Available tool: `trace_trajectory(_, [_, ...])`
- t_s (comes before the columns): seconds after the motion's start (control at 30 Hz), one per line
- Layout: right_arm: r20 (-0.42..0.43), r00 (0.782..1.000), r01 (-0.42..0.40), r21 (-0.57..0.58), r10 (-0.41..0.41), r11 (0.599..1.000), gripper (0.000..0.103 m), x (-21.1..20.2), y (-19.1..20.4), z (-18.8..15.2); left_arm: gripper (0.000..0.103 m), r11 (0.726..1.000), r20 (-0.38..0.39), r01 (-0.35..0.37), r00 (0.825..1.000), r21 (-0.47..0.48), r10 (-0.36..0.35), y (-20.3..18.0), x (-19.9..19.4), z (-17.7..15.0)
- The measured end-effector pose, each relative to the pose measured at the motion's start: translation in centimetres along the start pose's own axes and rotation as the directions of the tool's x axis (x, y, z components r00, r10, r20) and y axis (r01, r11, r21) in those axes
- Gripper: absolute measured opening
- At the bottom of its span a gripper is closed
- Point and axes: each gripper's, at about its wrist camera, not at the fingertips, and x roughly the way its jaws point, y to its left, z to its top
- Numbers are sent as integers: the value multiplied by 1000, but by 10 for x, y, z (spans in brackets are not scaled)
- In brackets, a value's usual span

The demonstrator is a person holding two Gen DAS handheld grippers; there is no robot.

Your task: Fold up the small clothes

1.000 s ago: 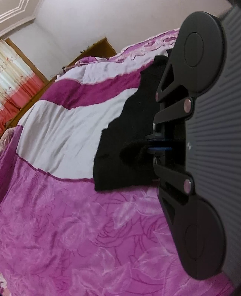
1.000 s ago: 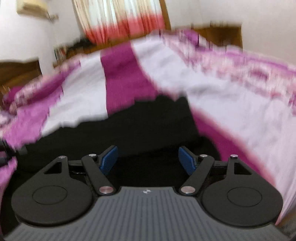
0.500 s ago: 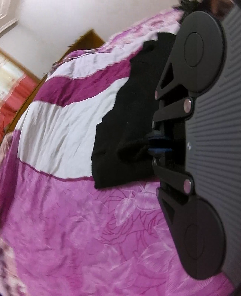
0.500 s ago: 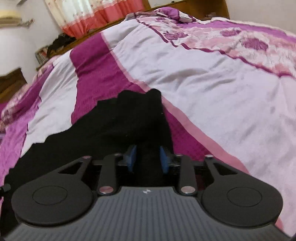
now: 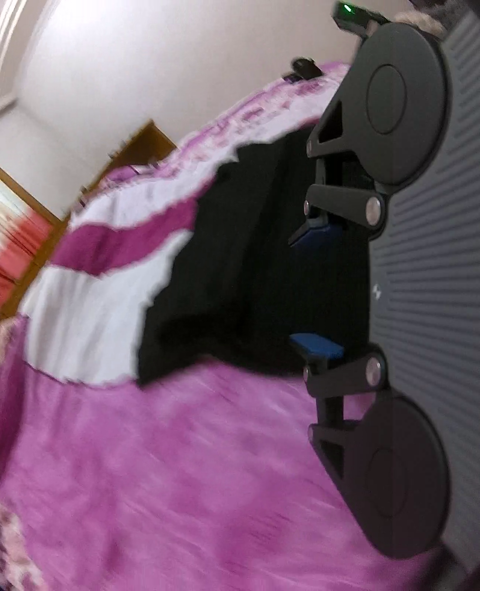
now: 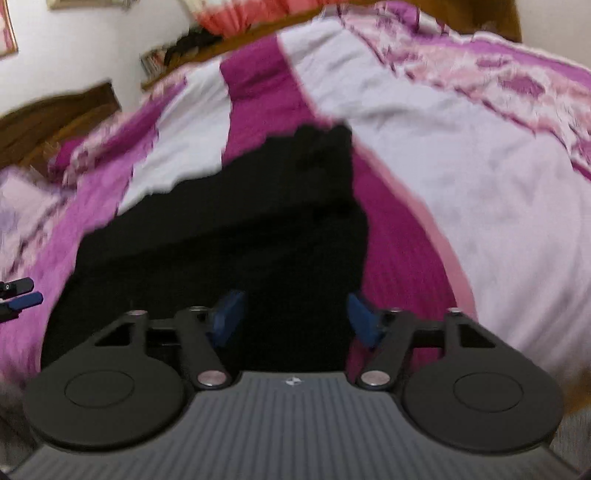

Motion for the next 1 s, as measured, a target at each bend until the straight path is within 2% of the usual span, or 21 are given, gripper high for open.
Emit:
trace_trajectory(0.1, [-15, 1000, 19, 27, -19, 999, 66, -11, -2, -4, 52, 996, -52, 1, 999, -91, -6, 20, -4, -22])
trace_trajectory(0.2, [-129, 992, 8, 106, 6, 994, 67, -10, -6, -14, 53, 986, -75, 49, 995, -159, -61, 32, -9, -30])
trace_trajectory(0.23, [-173, 984, -6, 122, 27, 993, 67, -8, -6, -21, 53, 984, -84, 67, 993, -165, -81, 33, -9, -31])
trace_trajectory(0.33, [-232, 971, -27, 127, 56, 992, 66, -4, -5, -41, 53, 980, -148, 98, 981, -175, -125, 35, 0, -43])
trace_trajectory(0.43, [-282, 953, -70, 142, 108, 987, 56, 4, 0, -51, 51, 992, -168, 92, 980, -84, -105, 21, 3, -48])
trace_trajectory(0.47, [-287, 953, -59, 129, 94, 990, 48, 5, 2, -52, 42, 994, -167, 88, 981, -66, -98, 18, 4, -49])
trace_trajectory(0.5, [-285, 955, -48, 120, 81, 992, 41, 5, 2, -52, 25, 996, -170, 73, 982, -52, -81, 16, 6, -50])
trace_trajectory(0.53, [-282, 956, -49, 119, 81, 992, 36, 3, 2, -53, 15, 998, -173, 47, 983, -43, -54, 15, 9, -51])
trace_trajectory(0.57, [-274, 958, -53, 125, 85, 991, 27, 0, 1, -53, 11, 999, -173, 28, 984, -46, -36, 16, 10, -51])
trace_trajectory(0.6, [-265, 960, -57, 137, 92, 989, 18, -3, -1, -53, 9, 998, -169, 37, 985, -56, -46, 17, 9, -51])
trace_trajectory(0.7, [-224, 964, -93, 208, 140, 974, 9, -13, -15, -51, 7, 997, -155, 47, 986, -54, -55, 18, 4, -50])
trace_trajectory(0.8, [-132, 967, -181, 245, 218, 952, 8, -32, -23, -47, 7, 995, -113, 80, 990, -64, -87, 16, -6, -49])
trace_trajectory(0.87, [-48, 960, -256, 262, 277, 931, 8, -46, -24, -41, 7, 991, -69, 118, 990, -62, -122, 11, -13, -45])
trace_trajectory(1.0, [47, 952, -303, 287, 302, 909, 8, -62, -25, -30, 7, 985, 31, 143, 990, -98, -141, 5, -32, -36])
